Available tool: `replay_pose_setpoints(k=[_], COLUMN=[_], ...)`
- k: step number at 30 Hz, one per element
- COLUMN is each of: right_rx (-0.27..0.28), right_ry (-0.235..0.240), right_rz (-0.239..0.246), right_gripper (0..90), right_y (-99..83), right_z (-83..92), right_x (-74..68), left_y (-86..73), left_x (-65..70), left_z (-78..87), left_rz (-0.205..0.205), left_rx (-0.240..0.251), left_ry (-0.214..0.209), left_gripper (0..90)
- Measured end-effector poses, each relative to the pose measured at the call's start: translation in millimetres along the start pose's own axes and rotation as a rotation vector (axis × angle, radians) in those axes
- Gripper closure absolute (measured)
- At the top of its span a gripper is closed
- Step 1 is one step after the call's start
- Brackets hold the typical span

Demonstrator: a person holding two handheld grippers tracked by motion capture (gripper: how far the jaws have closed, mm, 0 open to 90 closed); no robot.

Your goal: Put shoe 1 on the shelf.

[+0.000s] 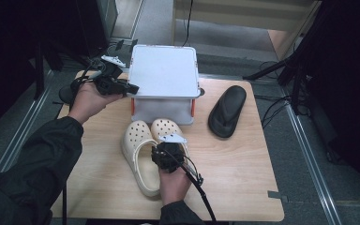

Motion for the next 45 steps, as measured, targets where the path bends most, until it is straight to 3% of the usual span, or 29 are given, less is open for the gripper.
replay_pose_setpoints(k=[12, 17, 21, 30, 36, 45], right_rx=[-0.017, 0.008, 0.02, 0.023, 0.03, 0.052], right_ry=[0.04, 0.054, 0.032, -0.013, -0.035, -0.091], right_rz=[0.026, 0.02, 0.027, 0.017, -0.013, -0.06], right_gripper=[67.0, 67.0, 67.0, 66.8, 66.8, 66.8], right_y=[4.9, 15.4, 30.1, 59.7, 75.3, 85.8], right_z=[9.5, 17.1, 16.5, 0.5, -17.8, -36.5], right_x=[6.0, 10.2, 18.9, 37.1, 38.2, 47.4], left_y=[0.6, 0.7, 1.3, 1.5, 1.4, 1.0], left_x=[0.0, 0.2, 1.2, 1.1, 1.2, 0.3], left_z=[-1.1, -1.0, -1.7, -1.7, -1.7, -1.2], left_rz=[0.007, 0.009, 0.015, 0.009, 0.012, 0.011], left_rx=[0.005, 0.001, 0.002, -0.003, -0.002, -0.003], left_ry=[0.002, 0.002, 0.005, 0.005, 0.006, 0.001], left_gripper=[89.8, 89.9, 90.0, 90.0, 90.0, 90.0])
Point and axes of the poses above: each handheld gripper's, and its own axes: z roughly backward along the jaws, y roughly out of its top, x roughly to its right, the point moved 6 cm from there along -z, roughly forward along the jaws, and after that the axes turned 8 degrees about -y, right-handed, at the moved point
